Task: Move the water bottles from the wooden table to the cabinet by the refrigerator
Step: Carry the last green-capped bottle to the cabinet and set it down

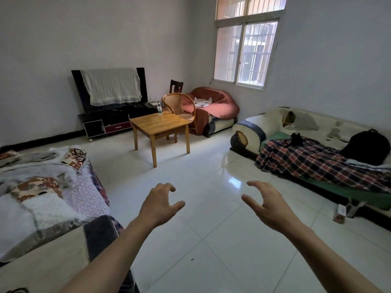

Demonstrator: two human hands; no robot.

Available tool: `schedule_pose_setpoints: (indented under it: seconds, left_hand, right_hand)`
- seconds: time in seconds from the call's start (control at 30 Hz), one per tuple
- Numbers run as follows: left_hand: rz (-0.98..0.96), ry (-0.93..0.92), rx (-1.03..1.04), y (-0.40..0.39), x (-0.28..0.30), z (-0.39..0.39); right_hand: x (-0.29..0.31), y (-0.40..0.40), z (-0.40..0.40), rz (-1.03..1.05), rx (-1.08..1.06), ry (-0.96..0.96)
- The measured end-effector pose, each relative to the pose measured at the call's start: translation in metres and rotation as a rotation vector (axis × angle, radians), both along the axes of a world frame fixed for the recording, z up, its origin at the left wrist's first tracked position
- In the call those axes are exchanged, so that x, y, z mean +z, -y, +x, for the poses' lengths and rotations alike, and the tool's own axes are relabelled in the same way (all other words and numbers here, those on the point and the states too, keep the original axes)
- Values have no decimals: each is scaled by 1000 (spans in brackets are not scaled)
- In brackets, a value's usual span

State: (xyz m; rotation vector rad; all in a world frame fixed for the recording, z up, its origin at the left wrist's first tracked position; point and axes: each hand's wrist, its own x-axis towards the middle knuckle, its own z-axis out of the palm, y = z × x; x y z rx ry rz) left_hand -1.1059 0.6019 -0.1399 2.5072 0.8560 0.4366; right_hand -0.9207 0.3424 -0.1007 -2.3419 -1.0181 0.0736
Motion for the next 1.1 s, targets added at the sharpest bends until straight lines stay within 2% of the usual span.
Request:
schedule_pose_setpoints:
  seconds: [0.17,0.3,0.57,0.8,1.1]
  left_hand:
    - [-6,56,-2,-58,8,18]
    - [-40,82,-10,-100,7,24]
    - [-14,32,29,-170,-11,30]
    - [-6,-10,60,-224,-21,80]
    - [-1,-90,115,-296,-5,199]
  right_hand:
    - [15,-61,14,2,-15,25]
    - [5,-109,10,12,-17,13]
    - [-11,-189,28,-93,49,10]
    - [-32,-248,95,-57,70,-29]
    - [-33,-340,227,-43,129,-35]
